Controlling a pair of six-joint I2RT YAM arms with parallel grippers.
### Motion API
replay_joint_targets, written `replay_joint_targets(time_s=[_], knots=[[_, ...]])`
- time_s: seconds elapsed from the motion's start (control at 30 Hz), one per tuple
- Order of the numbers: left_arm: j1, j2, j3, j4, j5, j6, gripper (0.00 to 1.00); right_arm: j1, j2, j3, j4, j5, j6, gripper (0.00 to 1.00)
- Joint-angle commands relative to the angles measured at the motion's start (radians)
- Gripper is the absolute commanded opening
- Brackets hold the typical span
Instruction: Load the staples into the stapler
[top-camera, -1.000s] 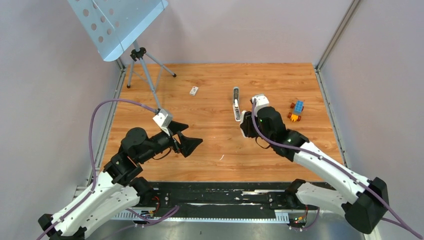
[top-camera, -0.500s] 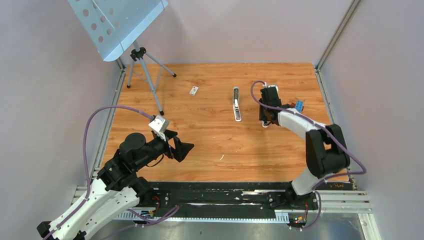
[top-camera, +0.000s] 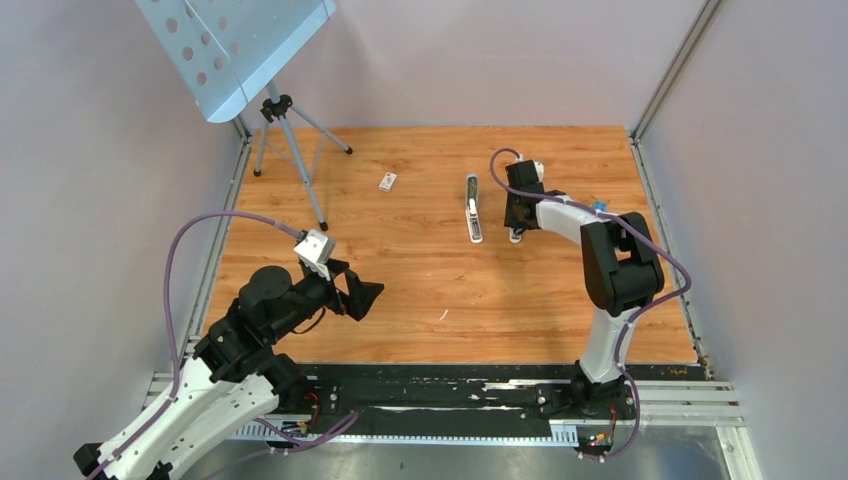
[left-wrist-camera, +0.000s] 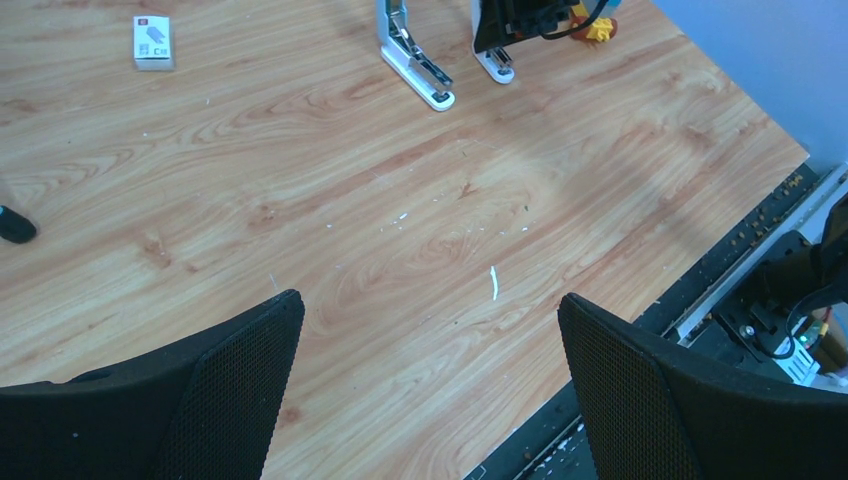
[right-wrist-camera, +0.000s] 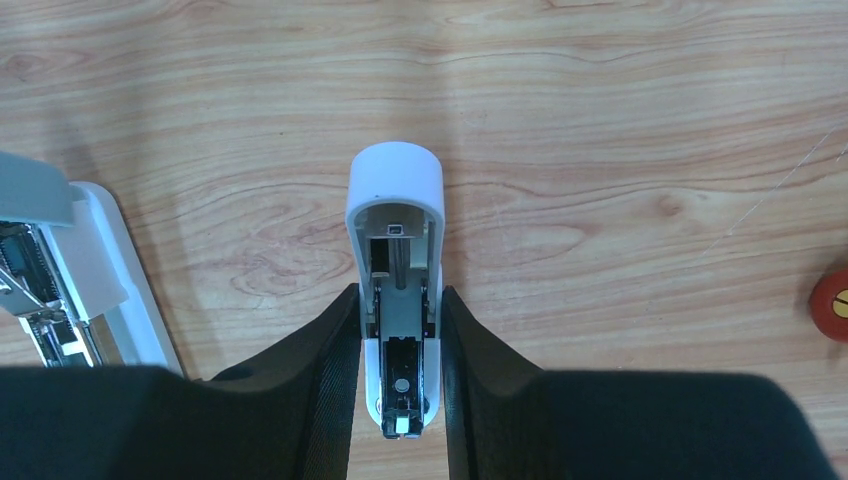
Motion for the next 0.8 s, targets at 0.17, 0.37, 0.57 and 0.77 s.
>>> replay_joint_targets(time_s=[0.17,0.37,0.57,0.77], knots=[[0.002,0.012,0.013,-0.023,-0.041,0.015,1.0,-0.012,-0.026,0.008,-0.066,0.012,0.031,0.43],[0.002,0.044,0.029,-0.039,-0.044,0.02,1.0,-0.013,-0.131,0.029,-0.14,-0.047,0.004,0.66],[0.002,0.094,0.083,-0.104,-0.134,0.044,1.0,-0.012,-0.303,-0.032,-0.187,-0.148,-0.001,0.99],[0.002,0.217,0.149,-0.079,-0.243,0.043,1.0,-0.006,-0.57,-0.177,-0.2,-0.273,0.028,1.0]])
